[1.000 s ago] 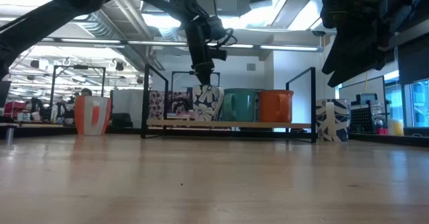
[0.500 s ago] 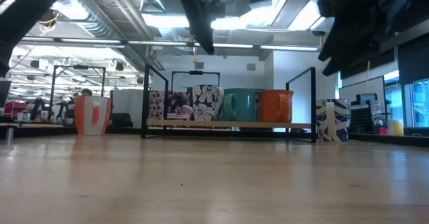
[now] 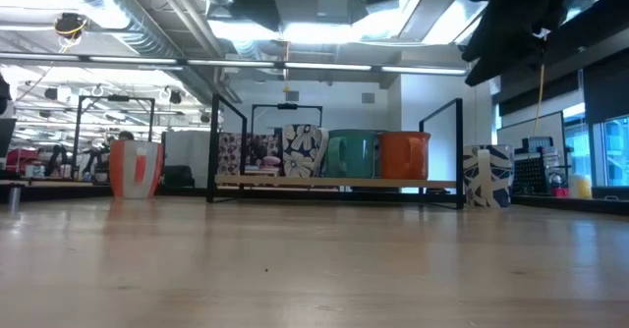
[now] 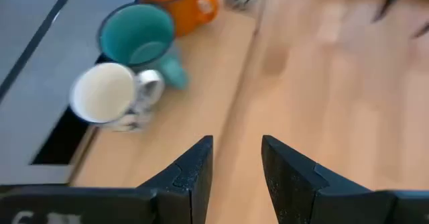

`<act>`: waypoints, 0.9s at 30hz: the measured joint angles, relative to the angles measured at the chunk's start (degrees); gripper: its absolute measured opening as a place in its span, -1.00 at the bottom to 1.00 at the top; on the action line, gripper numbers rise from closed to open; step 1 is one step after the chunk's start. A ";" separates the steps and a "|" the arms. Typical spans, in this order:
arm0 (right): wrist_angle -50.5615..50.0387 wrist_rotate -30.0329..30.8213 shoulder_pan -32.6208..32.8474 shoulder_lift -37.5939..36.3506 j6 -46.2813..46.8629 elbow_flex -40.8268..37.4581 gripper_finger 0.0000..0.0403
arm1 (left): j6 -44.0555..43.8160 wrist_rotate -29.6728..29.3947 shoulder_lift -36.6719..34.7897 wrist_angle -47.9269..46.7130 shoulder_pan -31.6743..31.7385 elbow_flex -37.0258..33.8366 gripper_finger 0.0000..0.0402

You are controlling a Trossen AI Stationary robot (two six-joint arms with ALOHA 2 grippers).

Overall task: Place coffee mugs
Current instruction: Put the blue-white mug on the shelf

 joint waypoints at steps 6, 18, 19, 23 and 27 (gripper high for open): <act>-1.48 0.22 -0.07 -2.65 -0.91 0.00 0.10 | -10.28 -0.12 -14.07 11.49 -7.23 -17.12 -0.39; -10.51 -0.15 -5.84 -8.99 -0.79 1.67 0.10 | -17.88 -5.67 -20.80 14.40 -14.49 -28.45 -0.39; -12.53 -0.09 -7.29 -9.04 -0.95 2.92 0.10 | -17.89 -6.26 -20.74 14.19 -14.86 -28.92 -0.39; -23.50 2.89 -13.84 -8.99 -1.66 9.53 0.10 | -17.08 -8.66 -19.57 14.82 -15.12 -29.48 -0.39; -34.74 4.09 -21.88 -9.01 -4.35 15.36 0.10 | -15.39 -10.29 -18.55 16.36 -15.10 -29.52 -0.39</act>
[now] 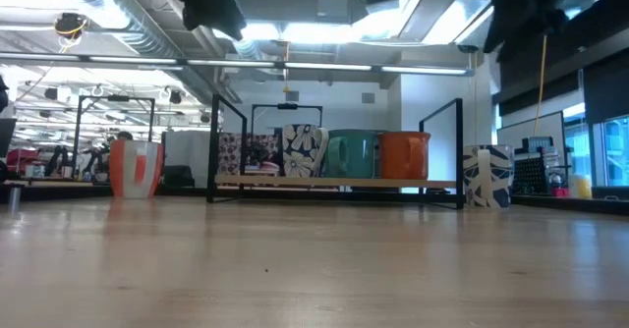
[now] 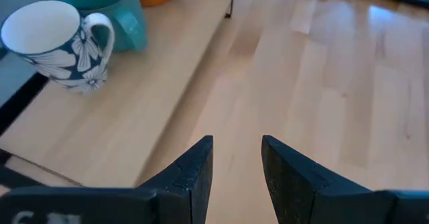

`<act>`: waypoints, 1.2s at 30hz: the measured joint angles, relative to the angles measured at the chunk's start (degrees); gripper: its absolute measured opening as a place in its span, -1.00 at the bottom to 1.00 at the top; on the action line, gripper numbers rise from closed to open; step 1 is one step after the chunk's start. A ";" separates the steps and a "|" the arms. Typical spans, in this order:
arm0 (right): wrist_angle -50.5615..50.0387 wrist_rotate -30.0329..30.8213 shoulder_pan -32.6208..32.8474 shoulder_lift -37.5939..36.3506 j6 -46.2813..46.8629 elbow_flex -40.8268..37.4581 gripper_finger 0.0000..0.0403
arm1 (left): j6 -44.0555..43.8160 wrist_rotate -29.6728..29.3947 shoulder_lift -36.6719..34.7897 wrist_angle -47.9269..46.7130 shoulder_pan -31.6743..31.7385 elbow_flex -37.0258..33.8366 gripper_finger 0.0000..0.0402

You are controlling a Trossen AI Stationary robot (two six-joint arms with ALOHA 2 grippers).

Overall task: Place coffee mugs
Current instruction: Put the blue-white mug on the shelf

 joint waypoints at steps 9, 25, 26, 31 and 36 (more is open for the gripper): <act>-2.53 -13.69 -20.60 1.90 -18.92 -2.41 0.10 | 1.62 -0.86 0.36 0.51 0.00 -0.03 -0.40; 8.34 -16.27 -30.32 9.29 -53.26 -11.64 0.10 | 1.60 -0.84 0.38 0.41 0.00 -0.03 -0.40; 9.67 -16.26 -30.32 9.70 -55.50 -12.29 0.10 | 1.60 -0.84 0.38 0.38 0.00 -0.03 -0.40; 13.32 -13.42 -30.32 11.50 -63.40 -15.61 0.10 | 1.60 -0.84 0.38 0.36 0.00 -0.03 -0.40; 15.38 -11.73 -30.32 13.11 -65.56 -17.02 0.10 | 1.60 -0.83 0.38 0.36 0.00 -0.03 -0.40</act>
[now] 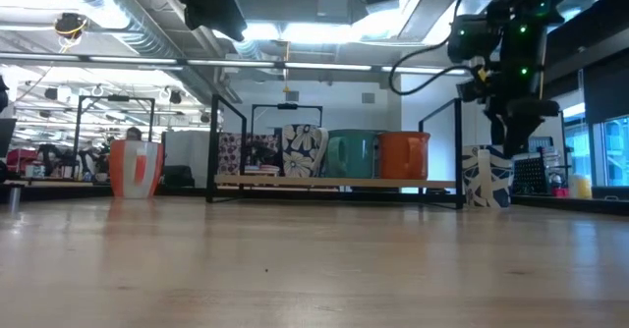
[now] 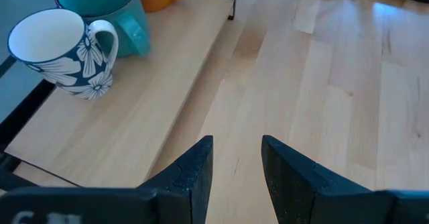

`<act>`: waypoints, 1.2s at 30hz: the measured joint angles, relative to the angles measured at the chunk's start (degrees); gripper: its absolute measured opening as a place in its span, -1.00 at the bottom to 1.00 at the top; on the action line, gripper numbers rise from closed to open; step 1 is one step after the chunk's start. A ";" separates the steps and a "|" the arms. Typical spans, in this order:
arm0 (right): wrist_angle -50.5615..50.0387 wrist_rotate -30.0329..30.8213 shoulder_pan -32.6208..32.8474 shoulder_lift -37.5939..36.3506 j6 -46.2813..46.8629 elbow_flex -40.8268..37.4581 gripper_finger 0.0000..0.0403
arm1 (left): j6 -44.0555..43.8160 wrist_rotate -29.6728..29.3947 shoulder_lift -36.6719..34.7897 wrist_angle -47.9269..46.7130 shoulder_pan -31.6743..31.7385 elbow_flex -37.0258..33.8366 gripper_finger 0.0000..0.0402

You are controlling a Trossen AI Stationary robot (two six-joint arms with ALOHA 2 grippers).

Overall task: Place coffee mugs
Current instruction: Put the blue-white mug on the shelf

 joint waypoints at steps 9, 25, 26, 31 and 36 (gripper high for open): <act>1.24 -1.34 0.00 2.36 -1.89 -0.81 -0.07 | 0.00 0.02 0.00 0.00 -0.02 0.00 -0.40; -1.33 -3.51 0.09 2.06 -1.23 -0.38 -0.94 | 0.04 0.02 0.00 0.00 0.00 0.07 -0.40; -2.22 -4.02 0.11 1.80 -0.96 -0.16 -0.93 | 0.04 0.02 0.00 0.00 -0.02 0.07 -0.40; -6.52 -6.89 1.79 -0.57 1.32 2.08 -0.96 | 0.07 0.02 0.00 0.00 -0.01 0.07 -0.40; -12.52 -9.22 7.46 -3.85 2.47 4.80 -0.98 | 0.07 0.02 0.00 0.00 0.00 0.07 -0.40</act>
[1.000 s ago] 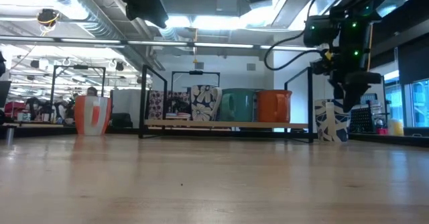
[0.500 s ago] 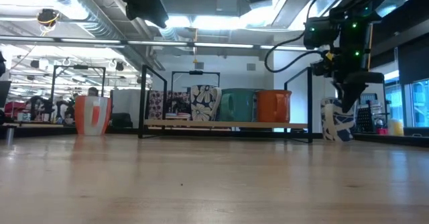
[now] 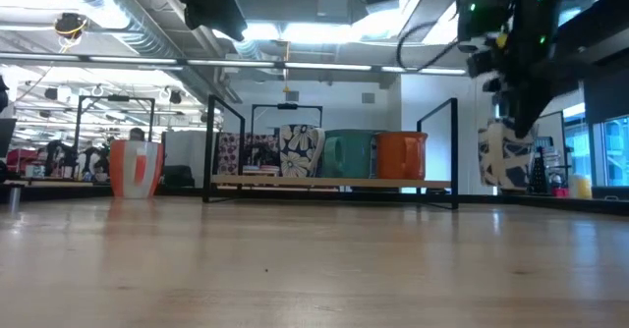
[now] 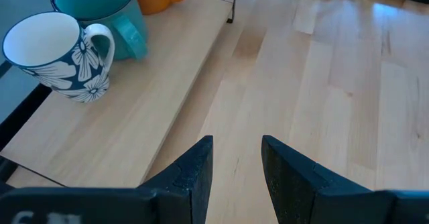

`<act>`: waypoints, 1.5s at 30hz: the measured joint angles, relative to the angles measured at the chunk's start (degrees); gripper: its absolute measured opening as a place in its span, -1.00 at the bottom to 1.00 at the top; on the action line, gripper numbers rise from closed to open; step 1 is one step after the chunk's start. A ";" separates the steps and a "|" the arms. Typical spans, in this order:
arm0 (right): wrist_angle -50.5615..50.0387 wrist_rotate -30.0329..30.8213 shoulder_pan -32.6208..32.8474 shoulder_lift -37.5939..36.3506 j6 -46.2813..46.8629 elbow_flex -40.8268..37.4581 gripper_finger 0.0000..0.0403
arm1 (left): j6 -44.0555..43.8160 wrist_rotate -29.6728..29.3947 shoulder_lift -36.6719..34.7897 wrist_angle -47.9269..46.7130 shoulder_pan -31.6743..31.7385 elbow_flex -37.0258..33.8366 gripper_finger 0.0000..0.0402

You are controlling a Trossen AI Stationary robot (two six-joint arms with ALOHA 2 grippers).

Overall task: Place coffee mugs
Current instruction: Put the blue-white mug on the shelf

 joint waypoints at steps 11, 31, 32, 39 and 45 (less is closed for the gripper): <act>-0.93 -3.74 19.18 -0.01 2.07 5.92 -0.97 | 0.00 0.02 0.00 0.02 0.00 0.00 -0.40; -3.23 -1.53 12.05 22.72 -26.65 28.19 -0.99 | 1.46 0.00 0.02 0.11 0.00 0.00 -0.40; -3.97 -1.74 10.82 23.90 -27.23 28.70 -0.99 | 1.48 0.00 0.02 0.12 0.00 0.00 -0.40; -5.17 -1.33 5.90 27.94 -33.89 29.32 -0.99 | 1.49 0.00 0.02 0.31 0.00 0.00 -0.40; -5.55 -0.27 4.11 30.20 -35.45 29.30 -0.99 | 1.49 0.00 0.02 0.71 -0.02 0.00 -0.40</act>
